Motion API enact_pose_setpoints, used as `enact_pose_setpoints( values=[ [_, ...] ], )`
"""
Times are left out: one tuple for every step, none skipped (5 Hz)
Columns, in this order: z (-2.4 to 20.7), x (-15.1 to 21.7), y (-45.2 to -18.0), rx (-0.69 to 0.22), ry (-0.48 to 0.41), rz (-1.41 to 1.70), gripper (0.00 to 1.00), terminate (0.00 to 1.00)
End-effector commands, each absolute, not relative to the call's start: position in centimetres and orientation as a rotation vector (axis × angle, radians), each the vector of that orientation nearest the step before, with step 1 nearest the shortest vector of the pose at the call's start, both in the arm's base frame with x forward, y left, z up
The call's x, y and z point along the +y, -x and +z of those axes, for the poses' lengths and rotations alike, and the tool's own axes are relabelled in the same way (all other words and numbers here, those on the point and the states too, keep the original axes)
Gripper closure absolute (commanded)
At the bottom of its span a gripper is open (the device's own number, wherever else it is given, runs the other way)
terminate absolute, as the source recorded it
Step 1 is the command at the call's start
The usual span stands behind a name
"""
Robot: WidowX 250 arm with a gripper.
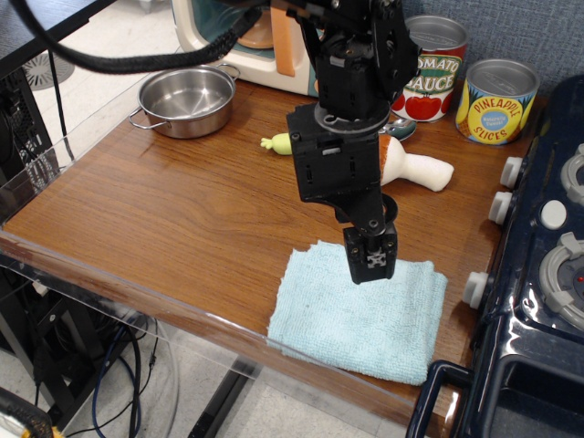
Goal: Move the yellow school from next to the microwave to the front edge of the table next to the blue towel.
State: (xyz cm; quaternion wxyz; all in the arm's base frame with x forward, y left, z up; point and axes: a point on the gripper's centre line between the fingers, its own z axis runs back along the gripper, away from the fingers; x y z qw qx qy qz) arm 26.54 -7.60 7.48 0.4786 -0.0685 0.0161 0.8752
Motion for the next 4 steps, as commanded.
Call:
enact_pose_setpoints(
  values=[
    [7.5,-7.6,-26.5,0.039,0.167,2.137,0.00,0.00],
    [8.2,-5.4,-27.8,-0.014,0.209,2.165,0.00,0.00],
    [9.0,-3.2,-29.6,-0.084,0.242,2.230,0.00,0.00],
    [9.4,-1.0,-32.3,-0.070,0.249,2.295,0.00,0.00]
  ],
)
